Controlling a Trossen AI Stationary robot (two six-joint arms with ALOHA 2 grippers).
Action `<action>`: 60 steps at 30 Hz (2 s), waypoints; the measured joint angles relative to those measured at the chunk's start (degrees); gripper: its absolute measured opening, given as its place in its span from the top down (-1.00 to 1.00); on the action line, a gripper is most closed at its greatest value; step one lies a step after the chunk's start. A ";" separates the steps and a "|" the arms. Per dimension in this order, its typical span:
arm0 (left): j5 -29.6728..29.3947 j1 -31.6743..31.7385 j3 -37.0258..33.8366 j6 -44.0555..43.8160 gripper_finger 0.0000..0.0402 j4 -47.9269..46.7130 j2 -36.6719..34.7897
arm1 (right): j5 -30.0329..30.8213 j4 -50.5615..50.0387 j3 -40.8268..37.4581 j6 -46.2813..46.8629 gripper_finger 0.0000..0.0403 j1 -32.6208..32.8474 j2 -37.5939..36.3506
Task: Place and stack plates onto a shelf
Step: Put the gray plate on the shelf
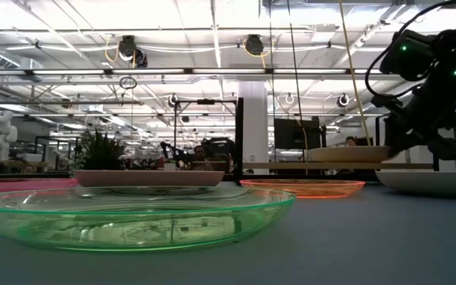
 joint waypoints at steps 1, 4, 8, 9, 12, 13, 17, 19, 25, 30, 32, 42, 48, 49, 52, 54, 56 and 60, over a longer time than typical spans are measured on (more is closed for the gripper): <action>0.00 0.00 0.00 0.00 0.98 0.00 0.01 | 0.20 -0.20 0.00 0.00 0.82 0.00 0.00; 0.00 0.00 0.00 -0.07 0.98 0.00 0.01 | 0.43 -0.69 0.00 -0.09 0.85 0.00 0.00; 0.00 0.00 0.00 -0.11 0.98 0.00 0.01 | 0.46 -1.34 0.00 -0.11 0.93 0.00 0.00; 0.00 -0.02 0.00 -0.15 0.98 0.00 0.01 | 0.82 -1.26 0.00 -0.13 0.96 0.00 0.00; 0.00 0.00 0.00 -0.17 0.98 0.00 0.01 | 1.87 -1.11 0.02 -0.10 0.98 0.00 -0.01; 0.00 0.00 0.00 -0.20 0.98 0.00 0.00 | 1.87 -1.13 0.02 -0.07 0.98 -0.02 0.00; 0.00 -0.02 0.00 -0.20 0.98 0.00 0.01 | 1.80 -1.13 0.02 -0.09 0.99 -0.02 0.00; 0.00 -0.01 0.00 -0.20 0.98 0.00 0.00 | 1.78 -1.11 0.02 -0.07 0.99 -0.02 -0.20; 0.00 -0.02 0.00 -0.20 0.98 -0.01 0.00 | 1.78 -2.86 0.02 0.07 0.99 -0.23 -0.39; 0.00 -0.02 0.00 -0.20 0.98 -0.02 0.00 | 1.66 -4.43 0.04 0.09 0.97 -0.33 -0.39; 0.00 -0.02 0.00 -0.19 0.98 -0.02 -0.01 | 1.67 -4.50 0.04 0.09 0.97 -0.33 -0.39; 0.00 -0.02 0.00 -0.17 0.98 -0.02 -0.01 | 2.61 -6.09 0.04 -0.24 0.96 -0.41 -0.39; 0.00 -0.02 0.00 -0.52 0.98 -0.01 -0.01 | 3.34 -6.02 0.04 -0.57 0.96 -0.42 -0.39; 0.00 -0.02 0.00 -0.84 0.98 -0.01 -0.01 | 3.33 -6.02 0.04 -0.57 0.96 -0.42 -0.39; 0.00 -0.02 0.00 -1.38 0.98 -0.01 -0.01 | 3.34 -5.95 0.04 -0.81 0.96 -0.42 -0.39; 0.00 -0.02 0.00 -1.38 0.98 -0.02 -0.01 | 3.33 -5.83 0.04 -1.16 0.96 -0.42 -0.39; 0.00 -0.02 0.00 -1.42 0.98 -0.01 -0.01 | 3.37 -5.85 0.04 -1.22 0.96 -0.42 -0.39; 0.02 -0.02 0.00 -1.82 0.98 -0.01 -0.01 | 4.66 -5.73 0.04 -1.25 0.96 -0.42 -0.39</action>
